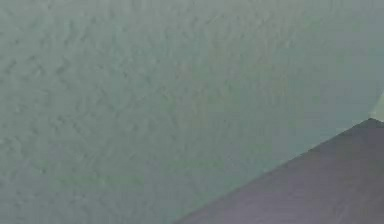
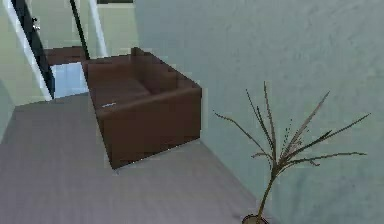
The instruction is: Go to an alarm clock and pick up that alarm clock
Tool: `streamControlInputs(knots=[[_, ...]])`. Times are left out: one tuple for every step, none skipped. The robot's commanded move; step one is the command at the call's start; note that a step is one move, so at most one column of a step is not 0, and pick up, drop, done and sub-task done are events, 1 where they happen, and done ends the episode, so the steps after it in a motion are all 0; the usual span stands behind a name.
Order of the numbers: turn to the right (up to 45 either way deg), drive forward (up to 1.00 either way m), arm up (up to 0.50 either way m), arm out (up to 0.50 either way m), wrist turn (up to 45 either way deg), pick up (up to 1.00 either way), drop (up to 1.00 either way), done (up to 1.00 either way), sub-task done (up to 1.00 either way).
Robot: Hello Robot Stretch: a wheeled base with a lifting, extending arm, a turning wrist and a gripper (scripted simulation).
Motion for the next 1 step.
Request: streamControlInputs(knots=[[45.0,0.00,0.00,0.00,0.0,0.00,0.00,0.00,0.00]])
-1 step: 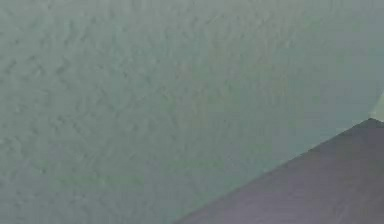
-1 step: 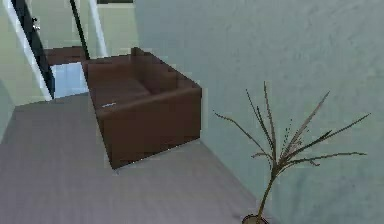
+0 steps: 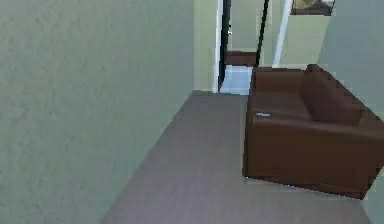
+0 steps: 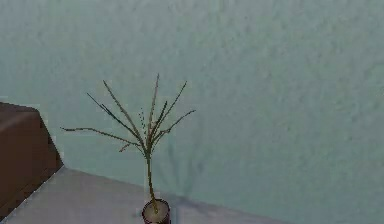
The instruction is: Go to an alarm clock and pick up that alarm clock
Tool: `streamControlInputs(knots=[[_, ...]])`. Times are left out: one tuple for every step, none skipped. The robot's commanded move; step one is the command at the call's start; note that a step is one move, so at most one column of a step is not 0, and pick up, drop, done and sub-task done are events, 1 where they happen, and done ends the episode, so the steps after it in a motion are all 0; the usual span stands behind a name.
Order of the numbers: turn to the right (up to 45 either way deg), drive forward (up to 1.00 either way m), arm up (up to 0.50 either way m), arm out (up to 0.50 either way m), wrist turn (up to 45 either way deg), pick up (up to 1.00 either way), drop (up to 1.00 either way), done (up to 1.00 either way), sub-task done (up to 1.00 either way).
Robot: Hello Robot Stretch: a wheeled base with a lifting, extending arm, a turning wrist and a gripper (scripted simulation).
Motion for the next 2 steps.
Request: streamControlInputs(knots=[[0.0,1.00,0.00,0.00,0.0,0.00,0.00,0.00,0.00],[9.0,0.00,0.00,0.00,0.0,0.00,0.00,0.00,0.00]])
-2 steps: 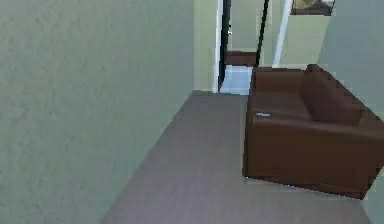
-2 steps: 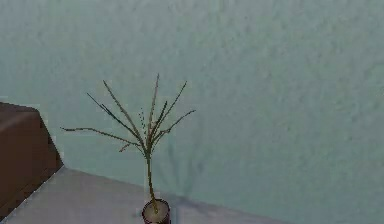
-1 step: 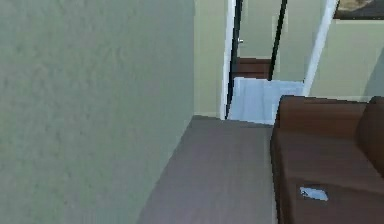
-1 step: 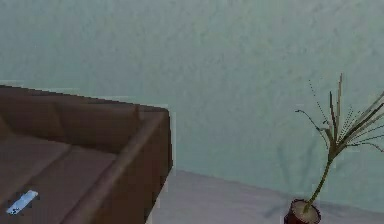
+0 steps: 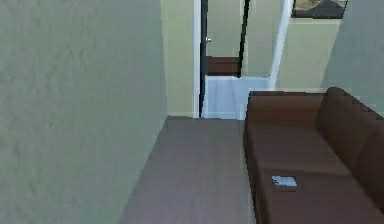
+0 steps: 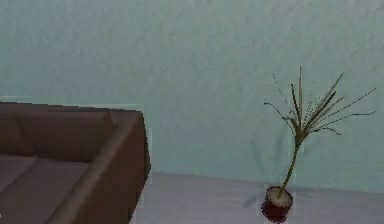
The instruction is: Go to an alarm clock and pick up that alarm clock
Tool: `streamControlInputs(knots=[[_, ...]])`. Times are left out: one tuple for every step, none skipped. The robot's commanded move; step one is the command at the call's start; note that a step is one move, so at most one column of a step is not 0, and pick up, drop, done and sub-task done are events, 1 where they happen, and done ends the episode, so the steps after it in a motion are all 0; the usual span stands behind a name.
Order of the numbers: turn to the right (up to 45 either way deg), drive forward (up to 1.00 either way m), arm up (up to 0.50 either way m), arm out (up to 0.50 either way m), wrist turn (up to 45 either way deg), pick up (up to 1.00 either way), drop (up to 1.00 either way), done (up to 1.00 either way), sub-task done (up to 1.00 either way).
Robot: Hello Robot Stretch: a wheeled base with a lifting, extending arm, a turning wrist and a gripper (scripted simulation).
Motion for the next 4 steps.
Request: streamControlInputs(knots=[[0.0,0.30,0.00,0.00,0.0,0.00,0.00,0.00,0.00],[6.0,0.00,0.00,0.00,0.0,0.00,0.00,0.00,0.00],[0.0,1.00,0.00,0.00,0.0,0.00,0.00,0.00,0.00],[0.0,0.85,0.00,0.00,0.0,0.00,0.00,0.00,0.00]])
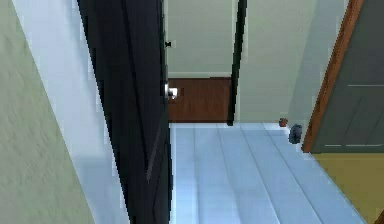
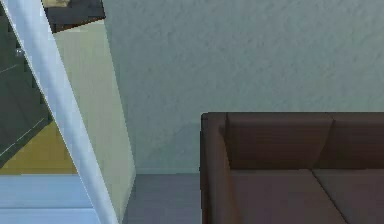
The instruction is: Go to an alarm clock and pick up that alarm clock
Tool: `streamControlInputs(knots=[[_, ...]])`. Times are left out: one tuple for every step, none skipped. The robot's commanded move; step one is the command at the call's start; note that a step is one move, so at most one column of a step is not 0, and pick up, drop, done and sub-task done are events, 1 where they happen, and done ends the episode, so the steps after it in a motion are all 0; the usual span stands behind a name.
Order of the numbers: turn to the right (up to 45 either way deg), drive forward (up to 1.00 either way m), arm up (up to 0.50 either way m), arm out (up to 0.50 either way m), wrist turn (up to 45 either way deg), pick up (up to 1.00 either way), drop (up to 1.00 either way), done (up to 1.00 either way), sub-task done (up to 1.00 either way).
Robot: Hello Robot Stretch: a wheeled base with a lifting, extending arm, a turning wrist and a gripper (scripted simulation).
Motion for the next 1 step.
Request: streamControlInputs(knots=[[12.0,0.00,0.00,0.00,0.0,0.00,0.00,0.00,0.00]])
